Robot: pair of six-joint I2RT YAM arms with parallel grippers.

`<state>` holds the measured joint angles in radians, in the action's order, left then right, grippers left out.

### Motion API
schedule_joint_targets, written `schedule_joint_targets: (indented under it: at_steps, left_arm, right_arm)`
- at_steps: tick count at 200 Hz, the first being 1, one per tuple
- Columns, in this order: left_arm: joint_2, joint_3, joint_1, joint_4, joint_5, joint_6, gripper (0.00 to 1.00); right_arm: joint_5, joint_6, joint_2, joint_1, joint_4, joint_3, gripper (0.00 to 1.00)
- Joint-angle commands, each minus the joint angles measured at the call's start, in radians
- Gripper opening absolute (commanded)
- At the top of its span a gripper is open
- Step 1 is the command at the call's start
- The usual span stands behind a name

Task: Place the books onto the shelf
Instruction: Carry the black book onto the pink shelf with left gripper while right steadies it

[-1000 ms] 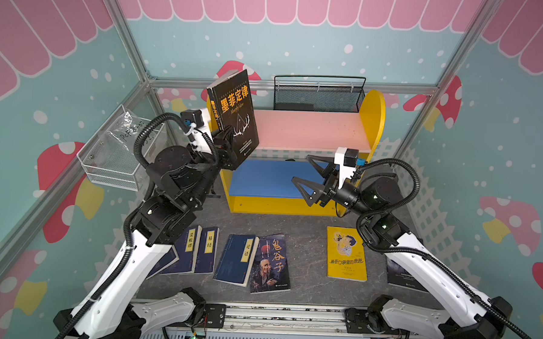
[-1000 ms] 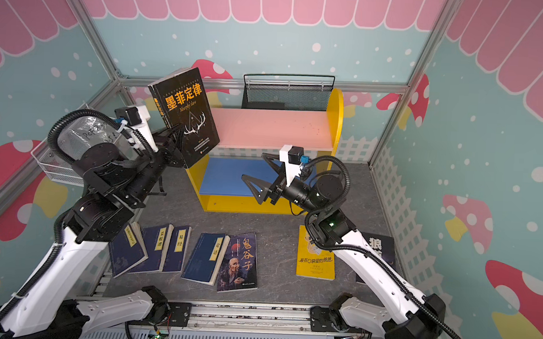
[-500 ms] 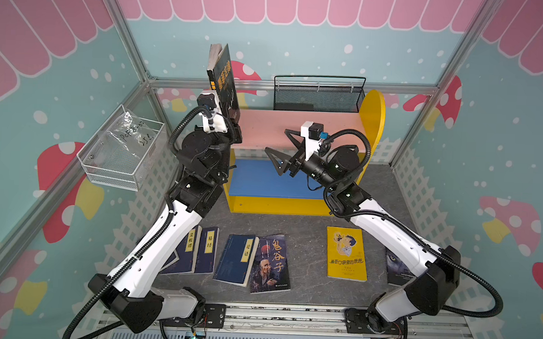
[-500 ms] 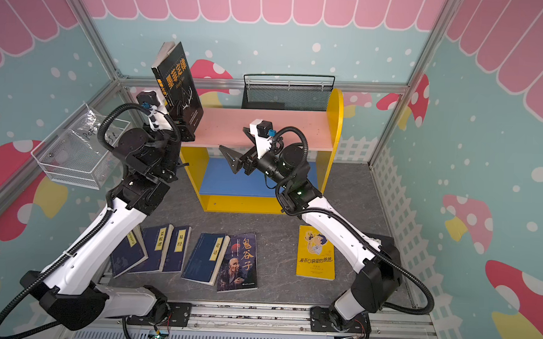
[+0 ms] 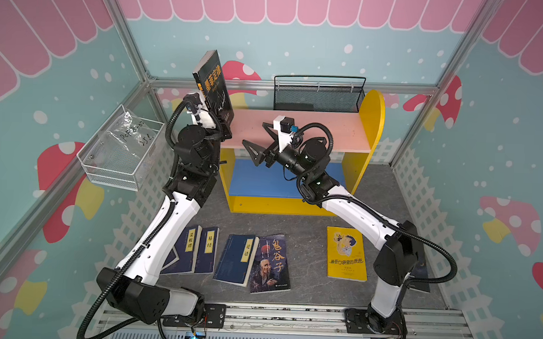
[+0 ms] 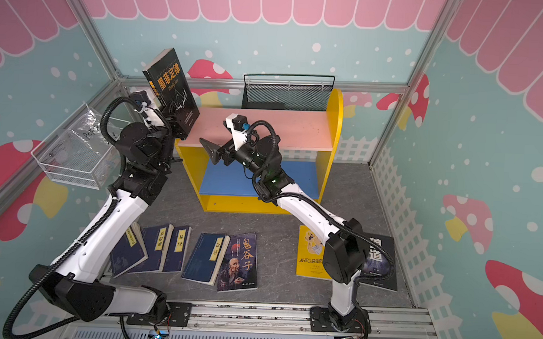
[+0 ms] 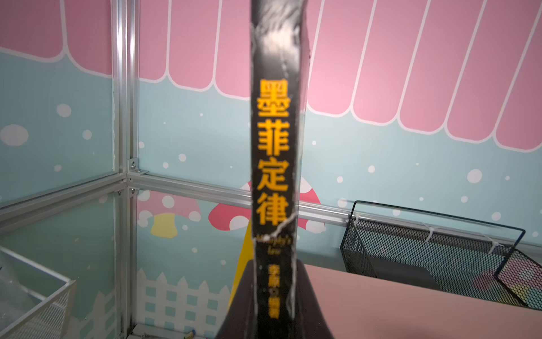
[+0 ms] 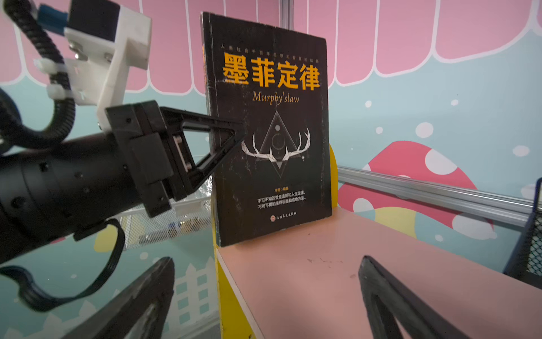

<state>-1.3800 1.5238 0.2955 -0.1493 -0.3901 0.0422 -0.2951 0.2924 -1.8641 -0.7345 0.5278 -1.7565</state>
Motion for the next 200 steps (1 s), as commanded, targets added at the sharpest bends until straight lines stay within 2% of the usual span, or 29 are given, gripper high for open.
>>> schedule_joint_targets:
  at_steps: [1, 60, 114, 158, 200]
  left_arm:
    - [0.011, -0.017, -0.013, -0.073, 0.002, 0.040, 0.00]
    - [0.030, -0.033, -0.012, -0.004, -0.002, 0.116, 0.00]
    - [0.063, -0.103, 0.004, -0.005, 0.018, 0.055, 0.00]
    - [0.062, -0.136, 0.005, -0.051, 0.009, 0.071, 0.00]
    - [0.041, -0.138, 0.005, -0.062, 0.013, 0.075, 0.00]
  right_arm:
    - [0.009, 0.032, -0.027, -0.011, 0.021, -0.053, 0.99]
    - [0.061, 0.044, -0.081, -0.023, 0.032, -0.064, 0.99]
    - [0.091, 0.055, -0.075, -0.028, 0.037, -0.064, 0.99]
    - [0.096, 0.065, -0.082, -0.032, 0.034, -0.065, 0.99]
    - [0.158, 0.084, -0.076, -0.058, 0.086, 0.000, 0.99]
